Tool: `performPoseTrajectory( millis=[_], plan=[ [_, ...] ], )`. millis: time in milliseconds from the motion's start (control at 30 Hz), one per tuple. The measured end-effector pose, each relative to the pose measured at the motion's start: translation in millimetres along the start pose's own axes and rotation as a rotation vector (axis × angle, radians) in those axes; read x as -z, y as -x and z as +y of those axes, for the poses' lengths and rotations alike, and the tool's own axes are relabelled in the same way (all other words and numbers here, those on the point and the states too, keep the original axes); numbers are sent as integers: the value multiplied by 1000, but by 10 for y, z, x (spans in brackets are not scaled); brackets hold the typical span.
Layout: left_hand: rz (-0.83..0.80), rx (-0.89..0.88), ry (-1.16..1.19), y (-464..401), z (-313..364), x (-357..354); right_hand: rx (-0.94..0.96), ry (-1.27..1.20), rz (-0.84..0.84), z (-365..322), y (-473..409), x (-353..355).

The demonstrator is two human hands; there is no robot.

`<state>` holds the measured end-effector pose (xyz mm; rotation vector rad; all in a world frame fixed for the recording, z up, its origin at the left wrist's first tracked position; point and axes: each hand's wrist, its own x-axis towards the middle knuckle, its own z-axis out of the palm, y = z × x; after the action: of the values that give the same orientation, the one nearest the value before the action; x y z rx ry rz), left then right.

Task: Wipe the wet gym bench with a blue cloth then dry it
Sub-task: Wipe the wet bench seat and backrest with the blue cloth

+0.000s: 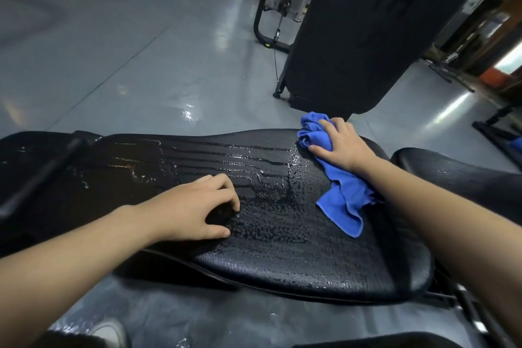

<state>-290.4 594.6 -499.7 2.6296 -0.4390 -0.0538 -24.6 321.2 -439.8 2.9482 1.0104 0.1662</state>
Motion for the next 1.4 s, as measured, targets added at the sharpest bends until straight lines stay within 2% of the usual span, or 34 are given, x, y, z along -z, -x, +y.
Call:
performPoseTrajectory(
  millis=[300, 467, 600, 833, 1167, 1400],
  plan=[
    [13, -16, -50, 43, 32, -8, 242, 2, -93, -422, 1236, 114],
    [0, 1, -83, 61, 75, -1, 307, -5, -129, -669, 1797, 211],
    [21, 4, -87, 88, 86, -14, 311, -31, -139, -716, 1893, 218],
    [51, -7, -58, 72, 20, -57, 283, -33, -106, -596, 1312, 109],
    [76, -61, -5, 61, -92, -77, 11, -83, -39, -409, -226, -155],
    [98, -84, 40, 81, -151, -74, -2, -17, -148, -702, -931, -331]
  ],
)
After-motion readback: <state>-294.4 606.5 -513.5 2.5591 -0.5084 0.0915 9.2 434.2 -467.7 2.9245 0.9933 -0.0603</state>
